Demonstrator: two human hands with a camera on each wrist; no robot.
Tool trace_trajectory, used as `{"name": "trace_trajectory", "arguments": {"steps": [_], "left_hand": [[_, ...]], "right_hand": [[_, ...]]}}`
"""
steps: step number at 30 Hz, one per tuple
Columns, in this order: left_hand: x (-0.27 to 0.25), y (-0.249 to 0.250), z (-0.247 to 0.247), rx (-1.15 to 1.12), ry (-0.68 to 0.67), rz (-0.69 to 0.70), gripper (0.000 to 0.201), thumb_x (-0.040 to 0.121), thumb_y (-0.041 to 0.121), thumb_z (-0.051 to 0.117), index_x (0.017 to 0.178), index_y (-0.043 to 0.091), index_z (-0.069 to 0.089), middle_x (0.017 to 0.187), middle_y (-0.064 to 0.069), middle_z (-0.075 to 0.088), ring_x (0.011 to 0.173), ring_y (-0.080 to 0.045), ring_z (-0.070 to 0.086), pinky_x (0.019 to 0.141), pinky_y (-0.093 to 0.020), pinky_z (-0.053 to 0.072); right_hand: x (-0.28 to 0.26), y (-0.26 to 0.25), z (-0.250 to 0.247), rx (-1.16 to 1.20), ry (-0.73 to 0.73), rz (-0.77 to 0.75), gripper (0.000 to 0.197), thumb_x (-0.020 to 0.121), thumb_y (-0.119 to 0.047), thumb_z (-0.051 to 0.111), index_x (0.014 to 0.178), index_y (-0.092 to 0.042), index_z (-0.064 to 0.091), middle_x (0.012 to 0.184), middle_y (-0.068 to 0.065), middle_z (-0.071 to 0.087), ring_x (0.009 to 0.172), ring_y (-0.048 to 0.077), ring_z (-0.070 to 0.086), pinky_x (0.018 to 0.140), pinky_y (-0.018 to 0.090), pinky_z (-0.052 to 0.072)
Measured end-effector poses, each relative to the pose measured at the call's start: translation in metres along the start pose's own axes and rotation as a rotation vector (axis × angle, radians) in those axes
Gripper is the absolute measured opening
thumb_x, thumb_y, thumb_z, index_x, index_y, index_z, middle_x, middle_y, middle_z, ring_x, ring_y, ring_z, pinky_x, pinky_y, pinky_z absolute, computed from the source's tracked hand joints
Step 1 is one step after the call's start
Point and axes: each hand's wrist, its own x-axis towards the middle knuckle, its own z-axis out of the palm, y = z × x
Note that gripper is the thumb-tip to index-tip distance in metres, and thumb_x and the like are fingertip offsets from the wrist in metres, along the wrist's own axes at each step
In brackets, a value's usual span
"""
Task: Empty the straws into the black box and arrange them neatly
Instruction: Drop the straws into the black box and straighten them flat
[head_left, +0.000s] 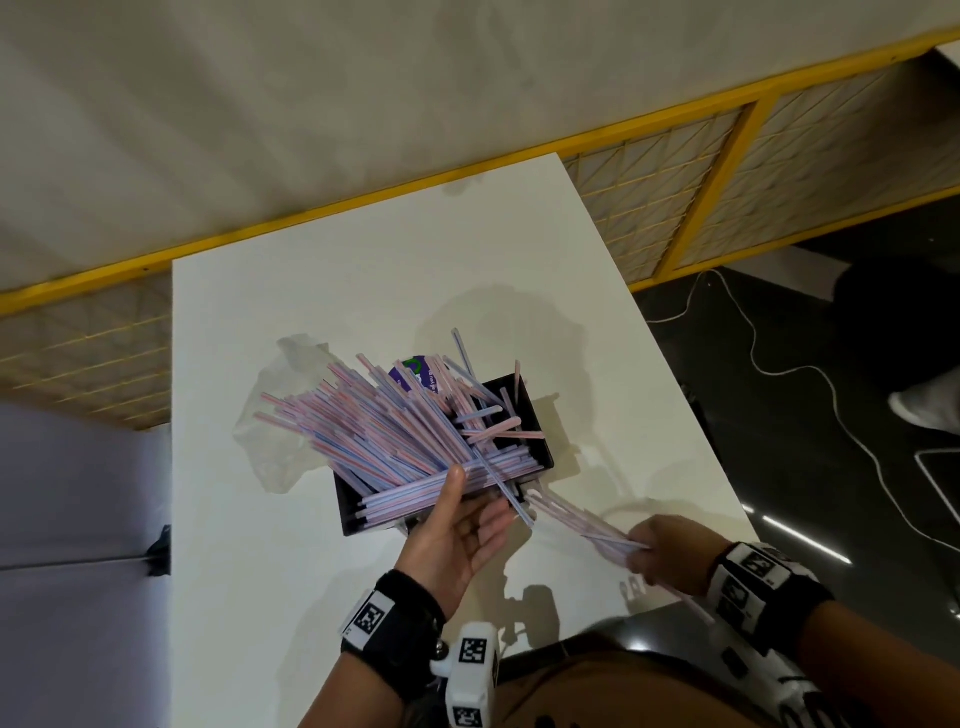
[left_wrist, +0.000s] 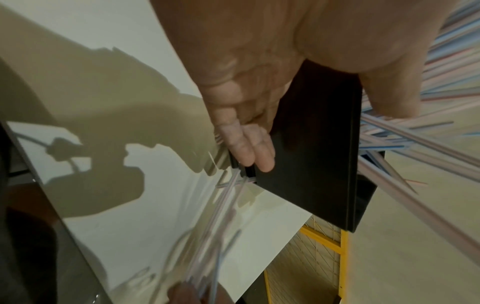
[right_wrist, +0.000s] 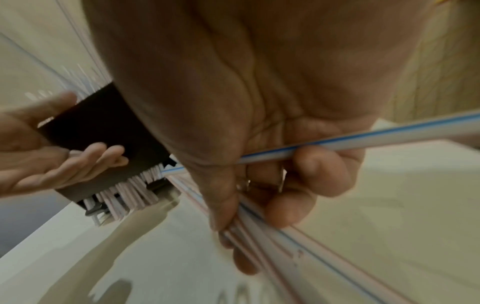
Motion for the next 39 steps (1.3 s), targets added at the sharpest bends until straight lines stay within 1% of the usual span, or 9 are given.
{"name": "trace_trajectory", "arguments": {"steps": [7, 12, 17, 20, 23, 27, 30, 35, 39], "left_hand": [[-0.022, 0.011, -0.019, 0.263, 0.01, 0.09, 0.053, 0.085, 0.053, 0.072, 0.109, 0.006, 0.077, 0.11, -0.019, 0.076, 0.098, -0.028, 0.073, 0.086, -0.036, 0.056], [-0.047, 0.027, -0.042, 0.557, 0.036, 0.238, 0.028, 0.095, 0.031, 0.067, 0.1, 0.004, 0.075, 0.095, -0.014, 0.078, 0.085, -0.023, 0.07, 0.074, -0.029, 0.053], [-0.071, 0.046, -0.059, 0.689, 0.108, 0.491, 0.015, 0.1, 0.021, 0.063, 0.096, 0.014, 0.075, 0.091, -0.007, 0.076, 0.081, -0.016, 0.068, 0.068, -0.024, 0.05], [-0.075, 0.065, -0.064, 0.589, 0.179, 0.613, 0.016, 0.102, 0.016, 0.058, 0.104, 0.016, 0.074, 0.091, -0.002, 0.078, 0.08, -0.014, 0.07, 0.074, -0.03, 0.054], [-0.077, 0.085, -0.067, 0.381, 0.205, 0.695, 0.02, 0.103, 0.016, 0.057, 0.106, 0.013, 0.076, 0.098, -0.008, 0.078, 0.08, -0.017, 0.067, 0.084, -0.037, 0.056], [-0.074, 0.106, -0.066, -0.041, 0.094, 0.633, 0.044, 0.103, 0.047, 0.046, 0.115, 0.012, 0.071, 0.115, -0.016, 0.074, 0.106, -0.029, 0.071, 0.101, -0.045, 0.049], [-0.07, 0.115, -0.066, -0.215, 0.064, 0.636, 0.064, 0.098, 0.067, 0.038, 0.117, 0.013, 0.064, 0.118, -0.018, 0.07, 0.106, -0.03, 0.068, 0.106, -0.046, 0.046], [-0.062, 0.113, -0.06, -0.163, 0.085, 0.613, 0.061, 0.096, 0.061, 0.049, 0.13, 0.013, 0.064, 0.125, -0.017, 0.071, 0.121, -0.03, 0.066, 0.098, -0.043, 0.049], [-0.055, 0.107, -0.053, -0.061, 0.151, 0.661, 0.063, 0.079, 0.059, 0.07, 0.127, 0.018, 0.067, 0.114, -0.01, 0.072, 0.11, -0.024, 0.068, 0.097, -0.04, 0.051]], "right_hand": [[-0.054, 0.001, -0.072, -0.272, 0.092, -0.193, 0.015, 0.099, -0.04, 0.054, 0.088, -0.032, 0.06, 0.08, -0.015, 0.06, 0.074, -0.004, 0.053, 0.074, 0.019, 0.045], [-0.104, -0.048, -0.136, -0.335, 0.277, -0.372, 0.033, 0.096, -0.064, 0.038, 0.087, -0.039, 0.057, 0.074, -0.015, 0.059, 0.072, 0.003, 0.058, 0.064, 0.022, 0.047], [-0.119, -0.136, -0.166, -0.115, 0.324, -0.628, 0.022, 0.102, -0.051, 0.045, 0.089, -0.038, 0.057, 0.08, -0.014, 0.058, 0.076, 0.007, 0.055, 0.062, 0.02, 0.04], [-0.107, -0.187, -0.156, -0.035, 0.272, -0.769, 0.02, 0.103, -0.047, 0.049, 0.095, -0.031, 0.058, 0.084, -0.009, 0.06, 0.078, 0.01, 0.057, 0.067, 0.026, 0.043], [-0.084, -0.221, -0.134, 0.099, 0.248, -0.814, 0.023, 0.104, -0.042, 0.054, 0.084, -0.031, 0.051, 0.076, -0.006, 0.054, 0.067, 0.008, 0.052, 0.061, 0.023, 0.039], [-0.043, -0.235, -0.109, 0.046, 0.258, -0.746, 0.024, 0.105, -0.039, 0.054, 0.086, -0.025, 0.052, 0.074, -0.001, 0.054, 0.066, 0.015, 0.051, 0.063, 0.034, 0.041], [-0.02, -0.228, -0.098, -0.055, 0.259, -0.66, 0.024, 0.103, -0.038, 0.057, 0.083, -0.026, 0.051, 0.075, -0.004, 0.053, 0.067, 0.017, 0.053, 0.065, 0.038, 0.044], [-0.003, -0.217, -0.087, -0.115, 0.319, -0.6, 0.018, 0.101, -0.038, 0.057, 0.106, -0.021, 0.062, 0.091, -0.009, 0.049, 0.077, 0.01, 0.047, 0.071, 0.031, 0.037], [-0.004, -0.217, -0.085, -0.14, 0.331, -0.645, 0.019, 0.104, -0.03, 0.055, 0.105, -0.017, 0.068, 0.095, -0.001, 0.058, 0.086, 0.017, 0.053, 0.078, 0.035, 0.044]]}}
